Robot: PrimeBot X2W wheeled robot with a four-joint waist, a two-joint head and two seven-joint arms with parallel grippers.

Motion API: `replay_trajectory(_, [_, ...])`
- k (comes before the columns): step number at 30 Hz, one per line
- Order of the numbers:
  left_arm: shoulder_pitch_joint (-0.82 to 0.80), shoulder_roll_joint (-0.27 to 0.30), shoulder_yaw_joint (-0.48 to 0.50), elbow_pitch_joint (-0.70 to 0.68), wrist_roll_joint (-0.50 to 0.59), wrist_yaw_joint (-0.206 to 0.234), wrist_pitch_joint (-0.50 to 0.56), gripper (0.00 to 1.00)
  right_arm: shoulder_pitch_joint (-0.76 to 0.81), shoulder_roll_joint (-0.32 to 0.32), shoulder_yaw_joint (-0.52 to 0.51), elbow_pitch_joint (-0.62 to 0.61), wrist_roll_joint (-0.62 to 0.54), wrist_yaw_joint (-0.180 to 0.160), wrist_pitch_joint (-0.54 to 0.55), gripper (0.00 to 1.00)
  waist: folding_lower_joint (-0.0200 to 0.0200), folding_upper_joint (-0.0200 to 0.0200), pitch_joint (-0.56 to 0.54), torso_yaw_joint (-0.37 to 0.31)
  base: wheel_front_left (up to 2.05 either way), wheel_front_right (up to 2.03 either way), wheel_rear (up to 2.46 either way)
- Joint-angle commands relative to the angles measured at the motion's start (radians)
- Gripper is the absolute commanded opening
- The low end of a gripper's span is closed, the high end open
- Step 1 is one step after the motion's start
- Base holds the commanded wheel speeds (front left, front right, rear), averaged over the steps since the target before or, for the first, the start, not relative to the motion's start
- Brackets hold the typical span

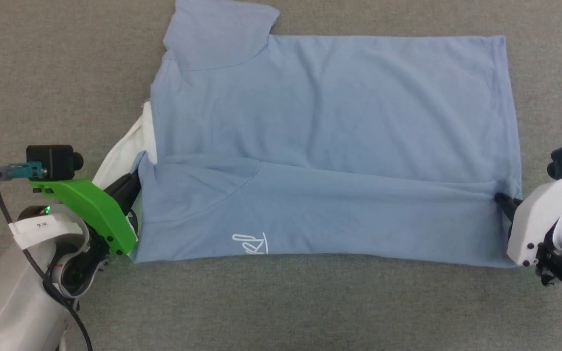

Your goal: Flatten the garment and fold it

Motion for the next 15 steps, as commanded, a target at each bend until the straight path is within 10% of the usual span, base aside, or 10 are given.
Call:
replay_trajectory(1, [-0.022, -0.005, -0.003, 0.019, 0.002, -0.007, 0.004, 0.0, -0.004, 0.006, 0.009, 0.031, -0.015, -0.002, 0.023, 0.0, -0.0001, 0.0039, 0.013, -0.002, 0.0, 0.0, 0.0])
replay_trajectory(2, [-0.026, -0.009, -0.006, 0.031, 0.001, -0.01, 0.004, 0.0, -0.004, 0.005, 0.011, 0.039, -0.021, -0.002, 0.035, 0.0, -0.0001, 0.0039, 0.011, -0.001, 0.0, 0.0, 0.0])
replay_trajectory(3, [-0.029, -0.014, -0.007, 0.039, 0.0, -0.012, 0.002, 0.22, -0.004, 0.006, 0.009, 0.042, -0.024, -0.002, 0.039, 0.0, -0.0001, 0.0039, 0.007, 0.0, 0.0, 0.0, 0.0])
replay_trajectory(4, [-0.03, -0.018, -0.01, 0.05, -0.002, -0.012, 0.005, 1.0, -0.005, 0.009, 0.004, 0.043, -0.025, -0.002, 0.037, 0.13, -0.0001, 0.0039, -0.001, 0.001, 0.0, 0.0, 0.0])
replay_trajectory(5, [-0.032, -0.019, -0.011, 0.055, 0.0, -0.012, 0.005, 1.0, -0.005, 0.009, 0.004, 0.044, -0.025, -0.002, 0.039, 0.4, -0.0001, 0.0039, -0.006, 0.002, 0.0, 0.0, 0.0])
replay_trajectory(6, [-0.033, -0.022, -0.011, 0.065, -0.002, -0.011, 0.003, 1.0, -0.004, 0.008, 0.005, 0.041, -0.023, -0.002, 0.038, 1.0, -0.0001, 0.0039, -0.02, 0.003, 0.0, 0.0, 0.0])
replay_trajectory(15, [0.0, -0.022, 0.038, 0.039, 0.005, 0.039, -0.087, 1.0, 0.031, -0.012, -0.058, -0.049, 0.036, -0.002, -0.049, 1.0, -0.0001, 0.0039, -0.181, 0.006, 0.0, 0.0, 0.0])
